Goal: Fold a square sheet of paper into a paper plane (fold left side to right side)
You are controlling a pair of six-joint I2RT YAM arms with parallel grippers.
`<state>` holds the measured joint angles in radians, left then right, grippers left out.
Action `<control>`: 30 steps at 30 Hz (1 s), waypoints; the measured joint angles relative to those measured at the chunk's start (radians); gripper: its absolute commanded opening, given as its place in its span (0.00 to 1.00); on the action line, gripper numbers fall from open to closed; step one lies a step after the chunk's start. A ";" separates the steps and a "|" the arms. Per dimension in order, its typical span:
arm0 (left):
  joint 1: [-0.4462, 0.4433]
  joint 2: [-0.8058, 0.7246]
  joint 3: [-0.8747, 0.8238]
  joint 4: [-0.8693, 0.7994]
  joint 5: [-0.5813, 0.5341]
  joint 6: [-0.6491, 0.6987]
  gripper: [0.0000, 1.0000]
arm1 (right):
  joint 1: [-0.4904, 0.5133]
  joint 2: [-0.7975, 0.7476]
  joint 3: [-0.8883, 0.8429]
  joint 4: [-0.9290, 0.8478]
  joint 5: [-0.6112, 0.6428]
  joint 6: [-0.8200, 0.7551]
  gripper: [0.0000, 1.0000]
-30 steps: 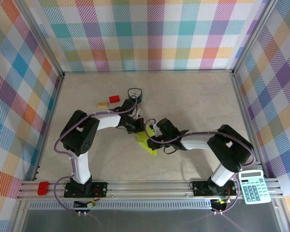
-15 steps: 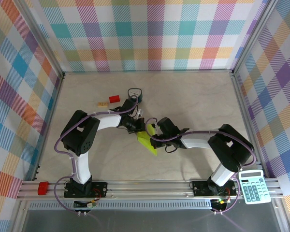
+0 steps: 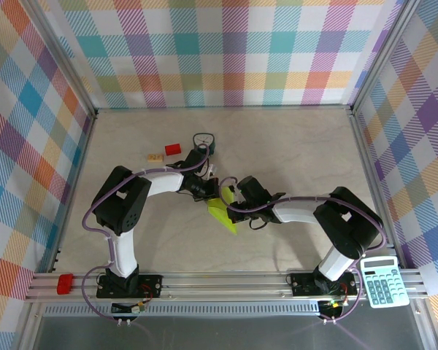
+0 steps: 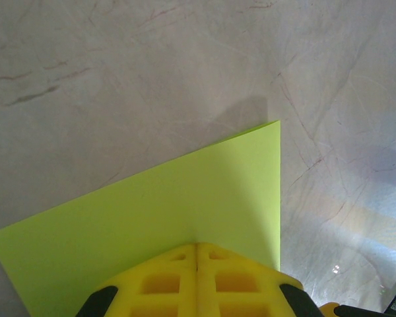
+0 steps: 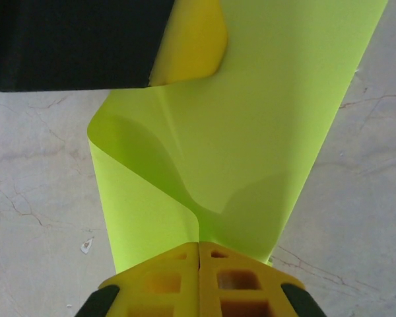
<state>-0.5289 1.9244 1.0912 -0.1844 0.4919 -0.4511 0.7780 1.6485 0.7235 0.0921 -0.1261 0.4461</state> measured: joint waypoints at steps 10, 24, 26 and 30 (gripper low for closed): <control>0.000 0.000 0.000 0.000 0.000 0.000 0.00 | -0.006 0.011 0.002 -0.001 0.003 -0.010 0.00; 0.000 0.000 0.000 0.001 0.000 0.000 0.00 | -0.006 0.022 0.008 -0.002 -0.017 -0.018 0.00; 0.000 0.000 0.000 0.001 0.000 0.000 0.00 | -0.006 0.022 0.008 0.002 -0.026 -0.018 0.00; 0.000 0.001 0.000 0.001 0.000 0.000 0.00 | -0.006 0.021 0.008 0.016 -0.044 -0.021 0.00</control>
<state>-0.5289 1.9251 1.0912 -0.1833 0.4923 -0.4515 0.7715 1.6691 0.7315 0.1085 -0.1699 0.4252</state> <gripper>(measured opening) 0.050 0.051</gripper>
